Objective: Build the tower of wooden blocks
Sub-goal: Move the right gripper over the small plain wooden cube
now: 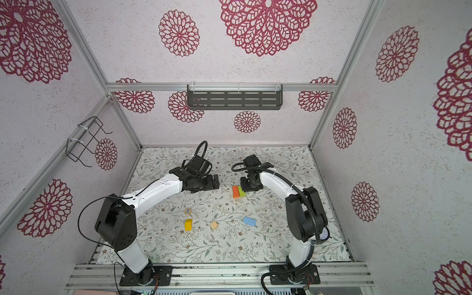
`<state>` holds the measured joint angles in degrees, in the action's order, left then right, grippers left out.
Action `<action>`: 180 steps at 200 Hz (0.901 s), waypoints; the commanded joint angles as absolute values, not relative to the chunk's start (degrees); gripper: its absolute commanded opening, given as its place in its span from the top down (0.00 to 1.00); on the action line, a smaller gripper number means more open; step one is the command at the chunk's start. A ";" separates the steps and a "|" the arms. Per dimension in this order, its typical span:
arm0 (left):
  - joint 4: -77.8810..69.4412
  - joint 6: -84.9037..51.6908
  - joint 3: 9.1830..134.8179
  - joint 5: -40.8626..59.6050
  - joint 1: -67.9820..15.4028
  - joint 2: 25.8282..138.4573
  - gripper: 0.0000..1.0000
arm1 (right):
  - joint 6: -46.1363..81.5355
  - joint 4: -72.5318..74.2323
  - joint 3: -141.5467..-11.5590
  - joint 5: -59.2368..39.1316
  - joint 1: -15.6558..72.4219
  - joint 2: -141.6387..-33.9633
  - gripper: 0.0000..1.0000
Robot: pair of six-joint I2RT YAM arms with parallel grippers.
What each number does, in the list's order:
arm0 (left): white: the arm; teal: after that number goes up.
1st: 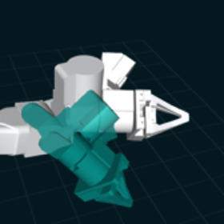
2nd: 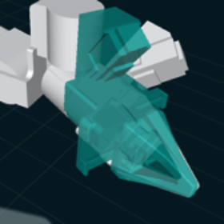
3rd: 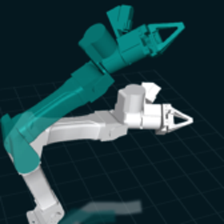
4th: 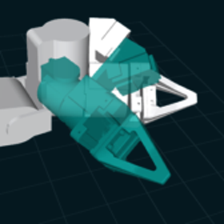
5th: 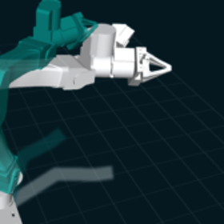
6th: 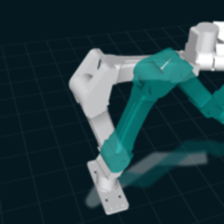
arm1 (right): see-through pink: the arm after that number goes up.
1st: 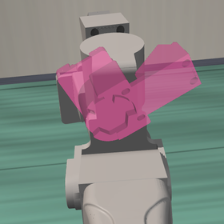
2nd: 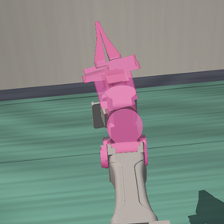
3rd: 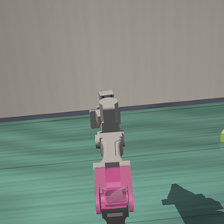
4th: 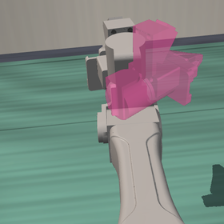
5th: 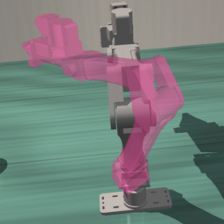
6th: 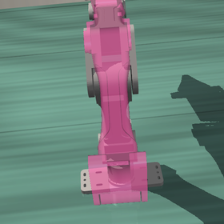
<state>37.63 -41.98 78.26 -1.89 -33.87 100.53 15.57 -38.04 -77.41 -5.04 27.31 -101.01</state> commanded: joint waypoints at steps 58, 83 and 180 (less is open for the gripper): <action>41.25 -43.39 65.56 -6.91 -34.30 87.86 0.03 | 19.87 -39.57 -71.00 -1.63 39.45 -89.74 0.52; 42.59 -44.43 60.92 -9.07 -34.06 80.82 0.03 | 22.12 -38.01 -71.67 -0.57 44.20 -90.79 0.50; 42.60 -51.12 43.83 -8.67 -32.08 62.28 0.03 | 28.62 -34.89 -75.24 3.17 57.29 -100.96 0.38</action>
<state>43.51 -47.97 46.44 -8.58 -32.45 64.49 26.70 -35.31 -72.62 1.41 54.68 -99.96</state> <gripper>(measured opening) 0.975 0.595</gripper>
